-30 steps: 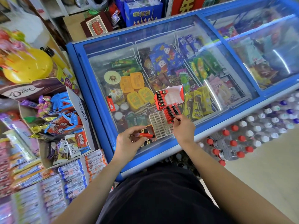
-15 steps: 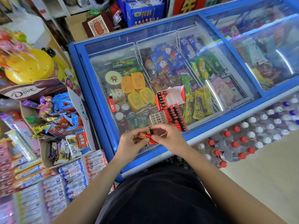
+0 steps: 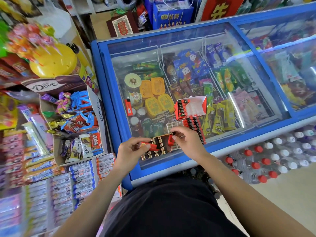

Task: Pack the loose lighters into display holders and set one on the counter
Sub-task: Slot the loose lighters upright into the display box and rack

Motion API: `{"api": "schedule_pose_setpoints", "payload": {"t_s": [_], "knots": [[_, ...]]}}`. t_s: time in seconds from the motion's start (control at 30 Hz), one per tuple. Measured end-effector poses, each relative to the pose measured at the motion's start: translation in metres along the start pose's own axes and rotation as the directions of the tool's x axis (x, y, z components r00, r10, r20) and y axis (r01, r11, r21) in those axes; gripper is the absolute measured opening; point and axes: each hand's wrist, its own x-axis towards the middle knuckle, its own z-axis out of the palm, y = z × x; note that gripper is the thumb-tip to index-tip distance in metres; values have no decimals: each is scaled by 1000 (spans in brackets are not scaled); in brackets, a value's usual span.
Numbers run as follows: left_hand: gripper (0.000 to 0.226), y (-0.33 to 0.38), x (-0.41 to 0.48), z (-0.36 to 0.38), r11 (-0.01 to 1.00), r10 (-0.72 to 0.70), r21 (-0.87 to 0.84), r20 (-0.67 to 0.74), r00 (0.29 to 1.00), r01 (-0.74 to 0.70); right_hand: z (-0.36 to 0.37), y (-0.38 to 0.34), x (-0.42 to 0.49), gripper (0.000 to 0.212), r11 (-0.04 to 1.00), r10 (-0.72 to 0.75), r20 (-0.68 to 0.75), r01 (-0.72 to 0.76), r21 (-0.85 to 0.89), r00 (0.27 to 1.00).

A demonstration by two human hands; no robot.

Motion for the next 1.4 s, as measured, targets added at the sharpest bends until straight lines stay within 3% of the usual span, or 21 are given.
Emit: {"api": "schedule_pose_setpoints", "payload": {"t_s": [0.27,0.6,0.73,0.83,0.93,1.03,1.13,1.2,1.3,1.4], "knots": [[8,-6,-13,-8,986,-93,-144,-105,990,78,24,12,5,24,947,-237,-57,218,-234,970],[7,-4,-17,-1,965,-168,-227,-149,974,132,34,16,5,22,927,-267,-143,213,-308,953],[9,-3,-14,5,961,-154,-251,-144,978,114,28,22,1,34,972,-185,-82,169,-165,979],[11,-3,-12,10,955,-167,-267,-120,979,131,17,12,-10,43,999,-26,-97,30,32,995],[14,-2,-11,17,950,-161,-284,-82,984,132,6,-10,-19,48,933,151,-1,-143,330,988],[13,5,-11,28,961,-110,-259,-29,994,99,1,-21,-26,42,887,168,63,-179,425,984],[15,6,-10,41,991,-55,-126,-11,998,53,-1,-20,-30,22,870,177,29,-170,464,984],[21,-4,-4,43,977,110,189,-53,993,-98,-5,-13,-33,17,890,203,-22,-174,422,979],[58,-21,9,41,732,385,600,28,922,-324,-18,2,-41,19,915,261,-146,-196,352,954],[86,-37,22,38,611,345,712,154,926,-347,-31,19,-47,19,942,282,-246,-220,252,927]]}}
